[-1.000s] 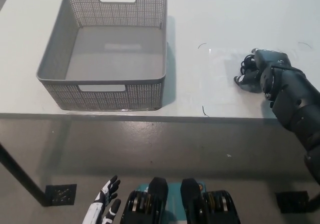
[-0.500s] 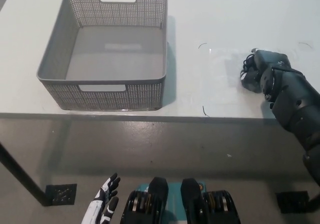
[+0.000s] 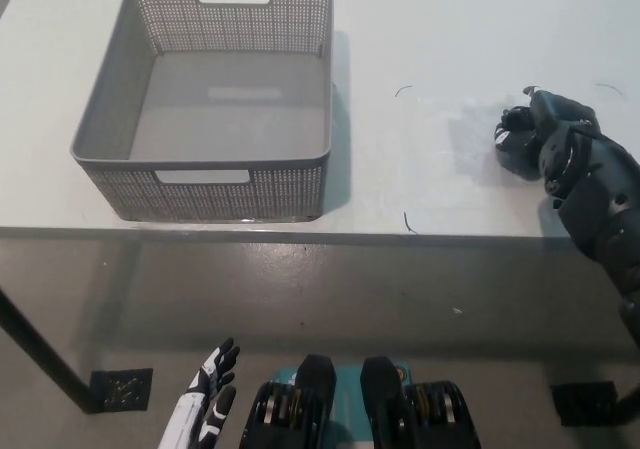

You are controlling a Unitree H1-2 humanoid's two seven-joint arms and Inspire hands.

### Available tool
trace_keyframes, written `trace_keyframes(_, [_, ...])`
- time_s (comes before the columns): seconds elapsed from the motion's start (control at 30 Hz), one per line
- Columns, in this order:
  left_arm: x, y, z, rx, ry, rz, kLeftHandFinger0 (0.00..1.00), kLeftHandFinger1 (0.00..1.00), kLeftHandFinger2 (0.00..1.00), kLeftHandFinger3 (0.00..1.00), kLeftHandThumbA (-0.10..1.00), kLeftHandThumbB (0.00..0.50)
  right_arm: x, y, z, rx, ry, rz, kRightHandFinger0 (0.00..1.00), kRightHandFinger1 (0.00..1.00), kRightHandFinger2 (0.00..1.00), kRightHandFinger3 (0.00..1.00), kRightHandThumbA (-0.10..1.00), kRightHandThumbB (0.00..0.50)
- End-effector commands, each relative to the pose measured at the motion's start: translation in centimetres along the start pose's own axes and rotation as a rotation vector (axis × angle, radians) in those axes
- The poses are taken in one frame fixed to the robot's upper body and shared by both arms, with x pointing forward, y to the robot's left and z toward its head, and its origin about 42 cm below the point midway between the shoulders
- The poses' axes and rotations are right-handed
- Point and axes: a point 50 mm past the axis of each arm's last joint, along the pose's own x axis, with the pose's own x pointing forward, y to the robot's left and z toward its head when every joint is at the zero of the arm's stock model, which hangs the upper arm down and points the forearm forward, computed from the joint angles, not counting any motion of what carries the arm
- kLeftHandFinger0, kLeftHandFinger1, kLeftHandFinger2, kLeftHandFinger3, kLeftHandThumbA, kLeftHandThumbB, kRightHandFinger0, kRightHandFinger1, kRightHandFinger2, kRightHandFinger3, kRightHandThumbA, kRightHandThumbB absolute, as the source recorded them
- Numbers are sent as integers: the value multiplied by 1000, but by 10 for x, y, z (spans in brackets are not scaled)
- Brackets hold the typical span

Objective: Use the right hand to pick up a webcam and put it into a container on the left side

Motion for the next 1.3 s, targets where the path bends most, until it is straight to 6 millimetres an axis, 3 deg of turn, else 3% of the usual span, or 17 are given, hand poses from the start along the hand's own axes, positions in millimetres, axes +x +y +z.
trace_keyframes(0.0, [3, 6, 8, 9, -56, 25, 1000, 1000, 1000, 1000, 939, 278, 2, -34, 2, 118, -65, -131, 48, 183, 313, 552, -100, 222])
trace_keyframes(0.03, [3, 7, 8, 8, -58, 25, 1000, 1000, 1000, 1000, 938, 278, 2, -37, 4, 153, -86, -162, 19, 130, 251, 360, -100, 223])
trace_keyframes(0.1, [3, 7, 8, 9, -57, 26, 1000, 1000, 1000, 1000, 938, 283, 1, -44, 8, 216, -112, -188, 0, 41, 164, 215, -100, 211])
trace_keyframes(0.2, [4, 8, 7, 14, -65, 26, 1000, 1000, 1000, 1000, 947, 282, 0, -69, 22, 367, -166, -243, 0, 9, 117, 287, -100, 217])
trace_keyframes(0.23, [4, 8, 7, 17, -64, 26, 1000, 1000, 1000, 1000, 953, 286, -1, -76, 25, 404, -186, -258, 0, 48, 211, 359, -100, 211])
trace_keyframes(0.3, [4, 8, 7, 9, -61, 27, 1000, 1000, 1000, 1000, 949, 290, -3, -88, 31, 505, -218, -280, 0, 150, 555, 514, -100, 208])
trace_keyframes(0.33, [5, 7, 7, 12, -62, 29, 1000, 1000, 1000, 1000, 949, 292, -4, -95, 34, 549, -242, -294, 0, 194, 666, 573, -100, 204])
trace_keyframes(0.37, [5, 7, 7, 14, -62, 29, 1000, 1000, 1000, 1000, 950, 292, -6, -101, 37, 600, -262, -305, 0, 231, 716, 609, -100, 195])
trace_keyframes(0.43, [1, 7, 6, 12, -55, 27, 1000, 1000, 1000, 1000, 949, 290, -8, -106, 41, 666, -279, -319, 0, 347, 763, 788, -100, 181])
trace_keyframes(0.53, [1, 7, 5, 10, -53, 24, 1000, 1000, 1000, 1000, 938, 288, -12, -127, 51, 950, -282, -302, 0, 389, 793, 956, -100, 159])
trace_keyframes(0.57, [1, 7, 5, 10, -52, 26, 1000, 1000, 1000, 1000, 940, 291, -14, -131, 53, 1032, -309, -278, 0, 390, 805, 940, -100, 137])
trace_keyframes(0.63, [2, 7, 5, 9, -56, 24, 1000, 1000, 1000, 1000, 941, 289, -16, -139, 54, 1129, -334, -258, 48, 422, 814, 875, -100, 138])
trace_keyframes(0.73, [2, 7, 5, 7, -54, 25, 1000, 1000, 1000, 1000, 944, 296, -21, -149, 61, 1290, -379, -213, 8, 430, 804, 843, -100, 144])
trace_keyframes(0.97, [-3, 7, 4, 11, -46, 23, 1000, 1000, 1000, 1000, 930, 280, -32, -152, 88, 1413, -438, -121, 0, 376, 821, 779, -100, 160])
trace_keyframes(1.07, [-4, 6, 4, 13, -44, 21, 1000, 1000, 1000, 1000, 926, 280, -38, -150, 107, 1429, -469, -81, 0, 337, 815, 768, -100, 154])
trace_keyframes(1.17, [-4, 6, 2, 16, -45, 18, 1000, 1000, 1000, 1000, 935, 288, -49, -144, 135, 1432, -499, -31, 0, 231, 738, 765, -100, 168])
trace_keyframes(1.27, [-4, 4, 3, 21, -39, 14, 1000, 1000, 1000, 1000, 941, 291, -57, -137, 154, 1438, -514, 9, 0, 229, 739, 779, -100, 168])
